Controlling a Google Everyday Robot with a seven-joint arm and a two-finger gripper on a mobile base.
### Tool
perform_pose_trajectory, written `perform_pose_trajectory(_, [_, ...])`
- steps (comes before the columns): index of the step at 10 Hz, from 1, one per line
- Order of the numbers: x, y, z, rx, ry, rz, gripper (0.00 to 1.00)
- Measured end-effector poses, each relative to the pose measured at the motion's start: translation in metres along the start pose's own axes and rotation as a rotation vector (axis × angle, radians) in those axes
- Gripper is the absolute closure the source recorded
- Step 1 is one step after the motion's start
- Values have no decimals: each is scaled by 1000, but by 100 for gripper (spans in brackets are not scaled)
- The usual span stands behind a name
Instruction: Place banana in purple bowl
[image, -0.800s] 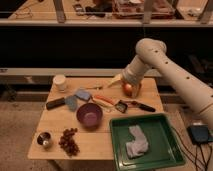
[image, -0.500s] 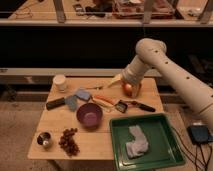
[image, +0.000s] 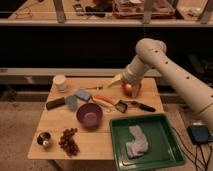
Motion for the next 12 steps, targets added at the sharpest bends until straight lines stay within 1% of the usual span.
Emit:
perform_pose_trajectory(10, [0, 0, -1, -1, 2, 1, 20])
perform_pose_trajectory(11, [1, 0, -1, -9, -4, 5, 20])
perform_pose_trajectory(12, [4, -4, 1, -29, -12, 11, 20])
